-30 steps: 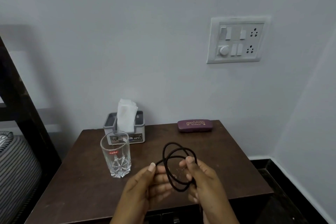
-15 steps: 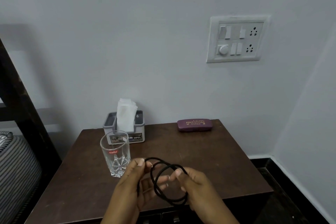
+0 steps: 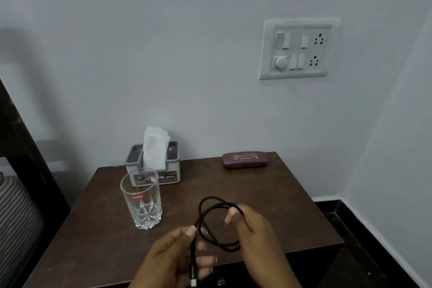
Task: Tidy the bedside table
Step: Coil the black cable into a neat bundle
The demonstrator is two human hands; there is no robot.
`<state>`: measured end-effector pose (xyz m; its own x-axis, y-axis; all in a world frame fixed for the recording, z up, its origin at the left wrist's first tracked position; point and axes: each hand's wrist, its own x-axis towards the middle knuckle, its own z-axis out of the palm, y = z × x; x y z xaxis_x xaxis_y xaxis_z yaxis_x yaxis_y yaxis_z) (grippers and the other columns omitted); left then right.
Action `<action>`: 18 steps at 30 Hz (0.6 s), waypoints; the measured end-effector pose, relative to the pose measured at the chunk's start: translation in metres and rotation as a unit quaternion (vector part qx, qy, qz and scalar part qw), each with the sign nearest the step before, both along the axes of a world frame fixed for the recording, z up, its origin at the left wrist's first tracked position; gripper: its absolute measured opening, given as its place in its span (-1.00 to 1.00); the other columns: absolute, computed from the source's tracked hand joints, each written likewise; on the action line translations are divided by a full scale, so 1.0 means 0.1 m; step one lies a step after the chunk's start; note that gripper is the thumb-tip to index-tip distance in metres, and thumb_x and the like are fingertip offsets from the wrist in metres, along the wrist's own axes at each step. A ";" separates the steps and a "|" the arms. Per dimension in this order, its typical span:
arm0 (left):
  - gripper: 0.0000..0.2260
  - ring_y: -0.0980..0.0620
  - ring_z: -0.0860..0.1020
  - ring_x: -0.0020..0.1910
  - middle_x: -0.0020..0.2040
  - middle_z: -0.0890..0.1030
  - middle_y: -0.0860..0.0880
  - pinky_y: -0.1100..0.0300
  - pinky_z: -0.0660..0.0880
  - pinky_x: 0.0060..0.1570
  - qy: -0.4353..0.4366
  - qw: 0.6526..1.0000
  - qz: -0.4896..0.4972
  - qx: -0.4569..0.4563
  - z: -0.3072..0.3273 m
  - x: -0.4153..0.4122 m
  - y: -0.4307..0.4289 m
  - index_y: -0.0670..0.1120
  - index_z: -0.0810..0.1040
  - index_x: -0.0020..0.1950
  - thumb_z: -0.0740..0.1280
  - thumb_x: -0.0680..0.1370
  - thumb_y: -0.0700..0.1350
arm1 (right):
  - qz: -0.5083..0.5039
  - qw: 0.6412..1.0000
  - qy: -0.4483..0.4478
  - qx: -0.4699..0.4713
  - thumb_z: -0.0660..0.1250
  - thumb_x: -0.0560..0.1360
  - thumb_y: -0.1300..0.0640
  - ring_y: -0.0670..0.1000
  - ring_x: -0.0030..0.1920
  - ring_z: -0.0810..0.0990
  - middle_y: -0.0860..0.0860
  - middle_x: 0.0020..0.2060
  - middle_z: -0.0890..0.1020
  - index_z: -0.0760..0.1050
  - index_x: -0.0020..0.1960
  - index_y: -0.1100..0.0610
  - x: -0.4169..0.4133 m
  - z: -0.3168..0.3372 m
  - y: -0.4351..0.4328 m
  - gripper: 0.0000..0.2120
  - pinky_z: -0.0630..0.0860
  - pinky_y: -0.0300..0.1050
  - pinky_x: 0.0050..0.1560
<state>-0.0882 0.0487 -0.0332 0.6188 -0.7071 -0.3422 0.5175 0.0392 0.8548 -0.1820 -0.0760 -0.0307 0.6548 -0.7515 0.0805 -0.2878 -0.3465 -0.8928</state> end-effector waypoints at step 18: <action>-0.47 -0.04 0.59 -0.37 -0.45 0.52 -0.07 0.19 0.57 -0.32 -0.130 0.984 -0.115 -0.041 0.16 0.08 -0.05 -0.15 0.66 -0.16 0.61 0.03 0.16 | 0.101 0.981 0.107 -0.126 0.10 0.59 -0.03 -0.06 -0.07 0.56 -0.06 -0.18 0.59 0.42 -0.18 -0.08 -0.07 0.18 0.04 -0.79 0.42 -0.11 -0.02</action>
<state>-0.0804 0.0437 -0.0177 0.4984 -0.8574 -0.1282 0.2843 0.0219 0.9585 -0.1885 -0.0723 -0.0128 0.8103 -0.5789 0.0906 -0.3628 -0.6171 -0.6982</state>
